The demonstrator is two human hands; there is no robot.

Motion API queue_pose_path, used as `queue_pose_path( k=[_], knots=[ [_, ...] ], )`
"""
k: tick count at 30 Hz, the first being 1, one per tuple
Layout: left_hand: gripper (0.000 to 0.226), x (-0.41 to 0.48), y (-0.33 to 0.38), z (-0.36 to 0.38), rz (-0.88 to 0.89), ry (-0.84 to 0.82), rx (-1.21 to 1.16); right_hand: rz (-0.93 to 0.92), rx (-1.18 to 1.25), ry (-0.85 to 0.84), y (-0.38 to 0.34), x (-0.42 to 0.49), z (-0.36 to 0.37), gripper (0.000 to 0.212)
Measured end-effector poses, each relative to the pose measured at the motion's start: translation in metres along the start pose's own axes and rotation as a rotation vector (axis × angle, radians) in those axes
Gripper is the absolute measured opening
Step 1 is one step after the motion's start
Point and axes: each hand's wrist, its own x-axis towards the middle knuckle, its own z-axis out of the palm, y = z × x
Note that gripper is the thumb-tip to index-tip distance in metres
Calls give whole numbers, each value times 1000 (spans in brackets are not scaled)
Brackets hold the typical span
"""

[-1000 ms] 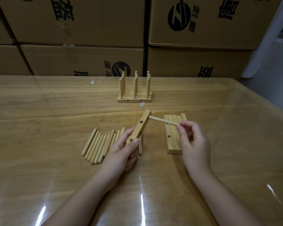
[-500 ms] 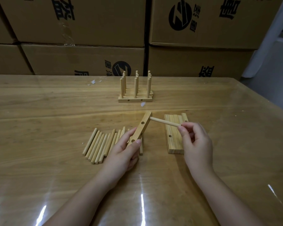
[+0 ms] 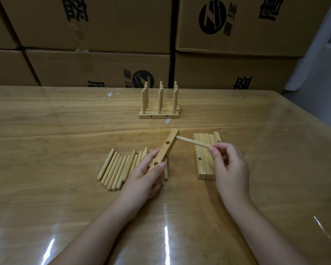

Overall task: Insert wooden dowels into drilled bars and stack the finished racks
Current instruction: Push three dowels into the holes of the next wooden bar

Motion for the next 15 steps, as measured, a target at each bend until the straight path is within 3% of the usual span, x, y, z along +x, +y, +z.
queue_pose_path(
  k=[15],
  knots=[
    [39, 1, -3, -2, 11, -12, -2, 32, -20, -20, -5, 0, -2, 7]
  ],
)
